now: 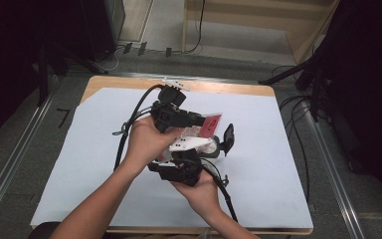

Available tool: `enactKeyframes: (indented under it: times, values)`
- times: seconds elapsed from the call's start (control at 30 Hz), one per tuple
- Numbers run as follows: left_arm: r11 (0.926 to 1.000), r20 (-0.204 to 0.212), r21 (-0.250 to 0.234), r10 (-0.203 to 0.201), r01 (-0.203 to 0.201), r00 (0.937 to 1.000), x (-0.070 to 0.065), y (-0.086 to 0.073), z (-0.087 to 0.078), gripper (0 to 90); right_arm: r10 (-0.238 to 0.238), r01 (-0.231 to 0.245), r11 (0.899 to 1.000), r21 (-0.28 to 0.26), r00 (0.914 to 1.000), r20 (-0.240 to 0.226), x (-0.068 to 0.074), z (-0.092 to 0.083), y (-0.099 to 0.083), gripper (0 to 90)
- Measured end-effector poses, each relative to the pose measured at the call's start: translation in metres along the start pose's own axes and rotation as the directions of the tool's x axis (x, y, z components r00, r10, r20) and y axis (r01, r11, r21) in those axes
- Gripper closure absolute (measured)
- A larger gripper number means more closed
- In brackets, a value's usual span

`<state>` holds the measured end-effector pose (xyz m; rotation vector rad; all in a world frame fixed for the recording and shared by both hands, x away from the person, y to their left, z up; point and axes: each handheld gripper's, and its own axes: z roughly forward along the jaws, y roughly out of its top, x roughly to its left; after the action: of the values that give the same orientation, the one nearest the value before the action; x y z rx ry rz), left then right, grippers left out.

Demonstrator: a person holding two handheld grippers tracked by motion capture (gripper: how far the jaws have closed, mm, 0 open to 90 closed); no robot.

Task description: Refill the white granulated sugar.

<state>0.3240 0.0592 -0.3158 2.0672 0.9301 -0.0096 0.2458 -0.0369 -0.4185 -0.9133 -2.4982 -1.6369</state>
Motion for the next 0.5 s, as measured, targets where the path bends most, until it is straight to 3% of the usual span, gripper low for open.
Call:
enactKeyframes:
  times: [0.5]
  values:
    - [1.0000, -0.005, -0.001, 0.009, -0.009, 1.0000, -0.0014, -0.0007, 0.0003, 76.4, -0.006, 0.006, 1.000, -0.001, 1.0000, 0.006, 0.0005, 0.0002, -0.0012, 64.0]
